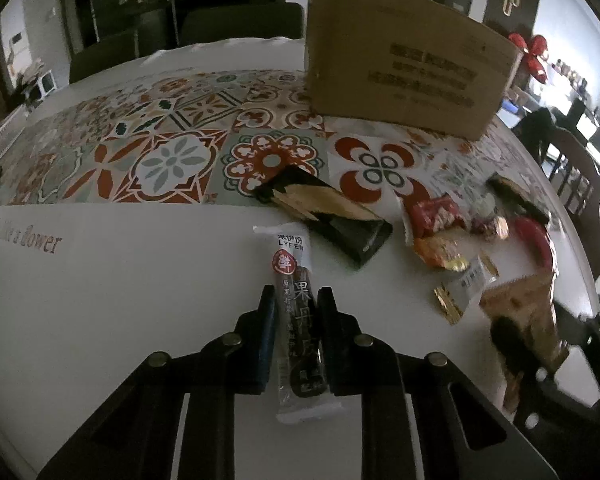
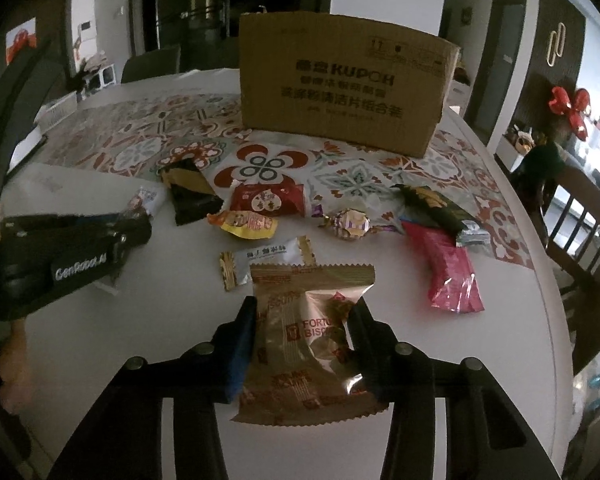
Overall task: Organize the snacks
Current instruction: 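Grasp the white snack bar with the left tool while the right tool grasps the gold biscuit packet, then lift and carry the snack bar and biscuit packet over the cardboard box with both tools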
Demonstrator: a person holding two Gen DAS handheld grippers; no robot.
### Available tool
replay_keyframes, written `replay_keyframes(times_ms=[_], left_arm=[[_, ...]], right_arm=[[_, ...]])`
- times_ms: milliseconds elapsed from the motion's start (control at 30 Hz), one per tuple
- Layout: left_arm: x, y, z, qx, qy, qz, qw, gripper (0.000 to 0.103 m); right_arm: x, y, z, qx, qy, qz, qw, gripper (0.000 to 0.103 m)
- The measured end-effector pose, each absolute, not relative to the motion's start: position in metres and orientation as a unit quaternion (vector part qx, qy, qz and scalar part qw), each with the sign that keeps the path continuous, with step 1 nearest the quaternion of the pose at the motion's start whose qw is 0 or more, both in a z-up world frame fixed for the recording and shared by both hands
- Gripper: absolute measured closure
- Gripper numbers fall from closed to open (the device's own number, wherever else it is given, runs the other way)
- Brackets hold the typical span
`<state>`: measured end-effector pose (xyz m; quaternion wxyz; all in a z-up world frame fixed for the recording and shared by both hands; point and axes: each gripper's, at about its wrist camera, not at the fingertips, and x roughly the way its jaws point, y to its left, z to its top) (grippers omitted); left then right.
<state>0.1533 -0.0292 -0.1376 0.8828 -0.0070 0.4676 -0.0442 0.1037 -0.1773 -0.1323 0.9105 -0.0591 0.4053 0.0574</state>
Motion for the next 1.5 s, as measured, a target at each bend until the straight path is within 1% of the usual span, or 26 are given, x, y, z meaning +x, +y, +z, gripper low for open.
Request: replay_keyframes(times_ms=[100,333,633,933,1267,1500], left_arm=[[0.145,-0.031,-0.133,0.001,0.464,-0.054,0.884,0.082],[0.125,-0.039,-0.103,0.027,0.411,-0.088,0.907,0.082],[0.135,-0.046,-0.067,0.024,0.372,-0.132,0.919,0.082],[0.165,-0.051,-0.023,0.018,0.322,-0.158,0.933,0.083],[0.209,-0.063,0.024,0.026,0.299,-0.189,0.935,0.083],[0.245,-0.072,0.051,0.041,0.289,-0.197,0.936,0.083]], right_arm=[[0.099,-0.176,-0.125,-0.057,0.391,0.055,0.917,0.057],[0.095,-0.178,-0.108,-0.030,0.376,0.064,0.924,0.057],[0.099,-0.190,-0.073,0.001,0.340,0.053,0.939,0.057],[0.120,-0.202,-0.036,0.010,0.292,0.038,0.956,0.057],[0.165,-0.220,0.006,0.027,0.245,0.029,0.969,0.057],[0.209,-0.227,0.036,0.035,0.236,0.049,0.970,0.057]])
